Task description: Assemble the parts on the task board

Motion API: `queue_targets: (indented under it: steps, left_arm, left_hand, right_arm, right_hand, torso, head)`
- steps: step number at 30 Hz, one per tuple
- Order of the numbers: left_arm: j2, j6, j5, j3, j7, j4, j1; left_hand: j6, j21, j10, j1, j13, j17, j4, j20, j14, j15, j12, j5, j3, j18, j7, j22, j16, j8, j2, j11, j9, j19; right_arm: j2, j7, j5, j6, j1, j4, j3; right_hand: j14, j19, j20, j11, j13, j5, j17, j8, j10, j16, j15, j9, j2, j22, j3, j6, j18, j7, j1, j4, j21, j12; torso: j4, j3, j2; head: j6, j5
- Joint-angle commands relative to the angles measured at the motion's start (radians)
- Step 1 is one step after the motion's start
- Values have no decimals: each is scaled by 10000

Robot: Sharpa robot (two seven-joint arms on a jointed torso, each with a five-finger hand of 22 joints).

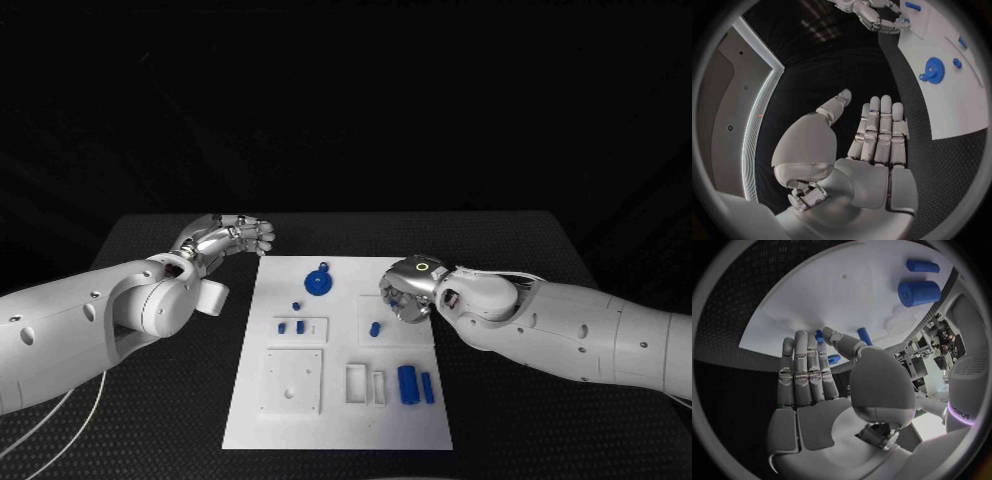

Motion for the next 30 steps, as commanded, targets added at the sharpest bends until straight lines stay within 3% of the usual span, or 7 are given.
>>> queue_targets:
  steps: [1,23,30]
  left_arm:
    - [-3,23,37,7,51,41,16]
    - [7,2,33,7,36,4,15]
    - [3,-3,33,7,36,-4,15]
  left_hand:
    - [-30,-67,-26,-28,-17,19,-53,81,2,83,-29,10,17,127,54,11,-72,40,-10,74,-9,-22]
    - [-43,-94,-38,-6,-46,68,-65,97,0,94,-30,41,30,137,51,19,-131,51,-5,80,-29,-23]
    - [-47,-104,-44,-2,-55,83,-67,101,-2,98,-31,51,32,139,53,21,-151,54,-5,83,-36,-24]
  right_arm:
    - [-21,-245,-316,504,-161,-35,-118]
    - [-110,-391,-193,22,-161,176,-104]
    - [-175,-390,-127,-13,-157,300,-9]
  right_hand:
    - [107,119,-18,-15,84,37,83,60,113,69,-35,27,75,187,76,121,134,-12,58,-3,70,74]
    - [280,301,-106,-86,254,-17,312,97,268,59,-122,96,21,188,226,262,133,-75,82,-17,202,74]
    - [302,323,-115,-93,277,-20,342,100,287,52,-132,107,4,188,242,275,133,-81,78,-6,219,71]
  torso:
    - [4,3,4]
    - [14,-6,-4]
    - [17,-9,-6]
  head:
    - [-16,-20]
    - [15,-22]
    - [27,-15]
